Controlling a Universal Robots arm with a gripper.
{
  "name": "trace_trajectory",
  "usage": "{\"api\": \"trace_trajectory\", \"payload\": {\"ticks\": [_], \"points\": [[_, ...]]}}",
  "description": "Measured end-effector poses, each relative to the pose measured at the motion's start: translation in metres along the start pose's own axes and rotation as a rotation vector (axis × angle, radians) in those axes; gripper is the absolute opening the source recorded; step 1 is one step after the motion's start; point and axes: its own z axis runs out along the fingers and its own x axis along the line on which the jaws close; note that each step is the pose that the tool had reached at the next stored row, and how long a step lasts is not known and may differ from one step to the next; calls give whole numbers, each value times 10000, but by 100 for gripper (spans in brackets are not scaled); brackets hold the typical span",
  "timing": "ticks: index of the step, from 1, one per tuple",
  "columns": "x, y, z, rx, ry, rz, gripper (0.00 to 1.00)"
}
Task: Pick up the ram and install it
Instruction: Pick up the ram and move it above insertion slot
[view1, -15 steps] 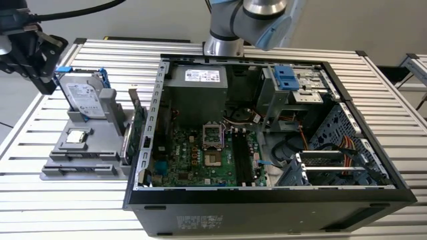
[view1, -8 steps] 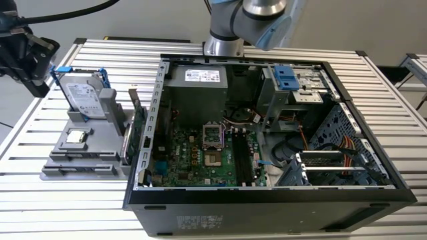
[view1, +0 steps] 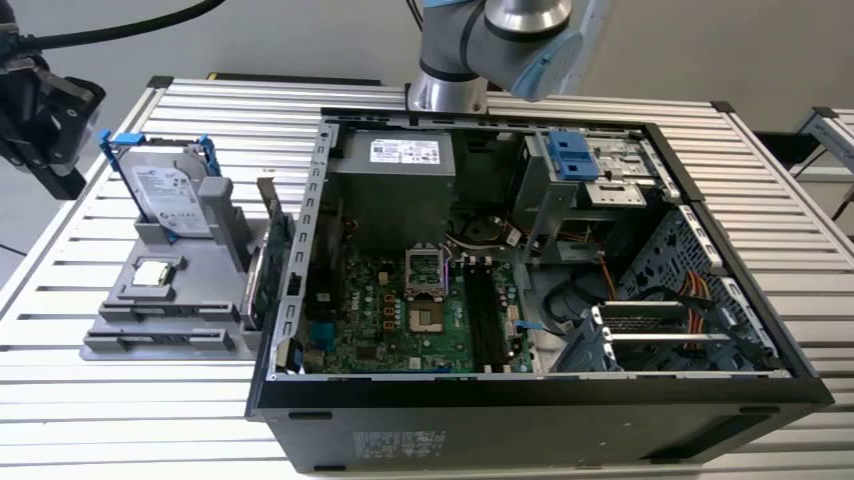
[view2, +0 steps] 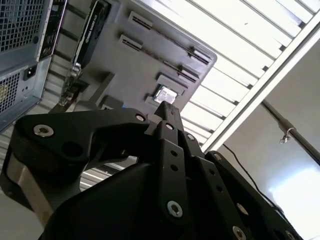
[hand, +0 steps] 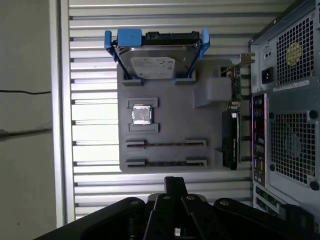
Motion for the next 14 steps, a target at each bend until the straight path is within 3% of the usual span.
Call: {"api": "trace_trajectory", "payload": {"ticks": [6, 14], "points": [[6, -30, -2, -2, 1, -42, 0], [-37, -84, -4, 0, 2, -42, 0]]}}
